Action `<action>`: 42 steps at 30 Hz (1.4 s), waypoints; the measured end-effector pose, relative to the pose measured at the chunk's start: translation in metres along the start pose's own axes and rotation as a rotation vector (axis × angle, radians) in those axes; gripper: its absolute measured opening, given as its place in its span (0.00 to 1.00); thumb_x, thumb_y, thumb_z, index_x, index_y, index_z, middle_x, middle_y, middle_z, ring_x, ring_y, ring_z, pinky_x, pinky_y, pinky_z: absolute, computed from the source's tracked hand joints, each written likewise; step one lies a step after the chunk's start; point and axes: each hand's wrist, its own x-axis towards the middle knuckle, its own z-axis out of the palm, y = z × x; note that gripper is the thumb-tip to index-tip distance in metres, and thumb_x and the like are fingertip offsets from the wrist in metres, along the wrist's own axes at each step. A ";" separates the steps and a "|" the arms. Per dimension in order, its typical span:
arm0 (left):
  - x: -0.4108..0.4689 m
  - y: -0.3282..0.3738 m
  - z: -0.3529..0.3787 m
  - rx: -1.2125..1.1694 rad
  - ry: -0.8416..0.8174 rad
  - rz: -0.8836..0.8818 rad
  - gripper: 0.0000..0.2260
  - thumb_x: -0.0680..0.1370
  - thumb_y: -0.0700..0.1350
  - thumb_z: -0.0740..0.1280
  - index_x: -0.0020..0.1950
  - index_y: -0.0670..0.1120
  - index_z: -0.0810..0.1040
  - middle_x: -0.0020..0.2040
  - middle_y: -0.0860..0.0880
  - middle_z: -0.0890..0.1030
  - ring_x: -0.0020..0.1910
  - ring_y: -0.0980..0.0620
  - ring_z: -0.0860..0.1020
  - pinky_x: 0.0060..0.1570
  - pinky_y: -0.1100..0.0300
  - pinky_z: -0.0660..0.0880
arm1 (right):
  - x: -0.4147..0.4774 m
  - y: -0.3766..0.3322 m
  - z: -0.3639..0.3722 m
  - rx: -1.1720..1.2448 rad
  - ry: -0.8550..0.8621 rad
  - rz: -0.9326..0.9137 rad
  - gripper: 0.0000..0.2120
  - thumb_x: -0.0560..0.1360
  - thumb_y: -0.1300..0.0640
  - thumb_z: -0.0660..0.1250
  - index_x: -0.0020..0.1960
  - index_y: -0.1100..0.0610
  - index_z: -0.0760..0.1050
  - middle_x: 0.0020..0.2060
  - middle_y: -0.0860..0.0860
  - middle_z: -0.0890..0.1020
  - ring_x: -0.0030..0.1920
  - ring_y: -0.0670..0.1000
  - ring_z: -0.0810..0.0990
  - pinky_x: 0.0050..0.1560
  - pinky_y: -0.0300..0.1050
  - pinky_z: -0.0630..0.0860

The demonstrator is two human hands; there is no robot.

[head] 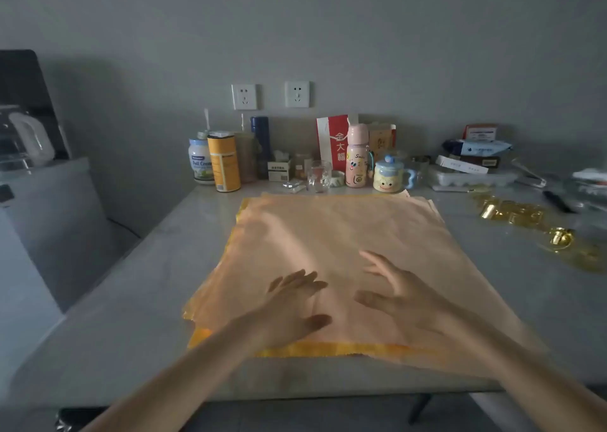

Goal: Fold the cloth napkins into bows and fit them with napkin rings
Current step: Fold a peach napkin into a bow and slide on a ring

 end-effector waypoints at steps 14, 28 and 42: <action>-0.019 -0.005 0.008 0.398 0.032 0.311 0.22 0.77 0.57 0.51 0.55 0.50 0.81 0.54 0.51 0.82 0.51 0.53 0.81 0.46 0.64 0.78 | -0.023 0.013 0.020 -0.383 -0.122 -0.112 0.24 0.67 0.38 0.65 0.61 0.44 0.69 0.56 0.35 0.71 0.59 0.41 0.71 0.60 0.39 0.69; -0.018 -0.014 -0.003 0.260 0.121 0.260 0.16 0.80 0.40 0.54 0.57 0.47 0.81 0.54 0.52 0.82 0.52 0.52 0.80 0.51 0.62 0.75 | -0.026 0.012 0.012 -0.478 -0.123 -0.171 0.15 0.77 0.48 0.59 0.62 0.48 0.71 0.60 0.41 0.75 0.59 0.44 0.74 0.59 0.42 0.71; -0.029 -0.039 -0.035 0.121 -0.047 -0.068 0.14 0.82 0.48 0.54 0.45 0.45 0.75 0.41 0.51 0.75 0.41 0.52 0.72 0.42 0.60 0.67 | -0.031 0.019 -0.025 -0.648 -0.003 0.007 0.08 0.78 0.59 0.59 0.43 0.49 0.72 0.38 0.45 0.78 0.41 0.49 0.77 0.43 0.42 0.73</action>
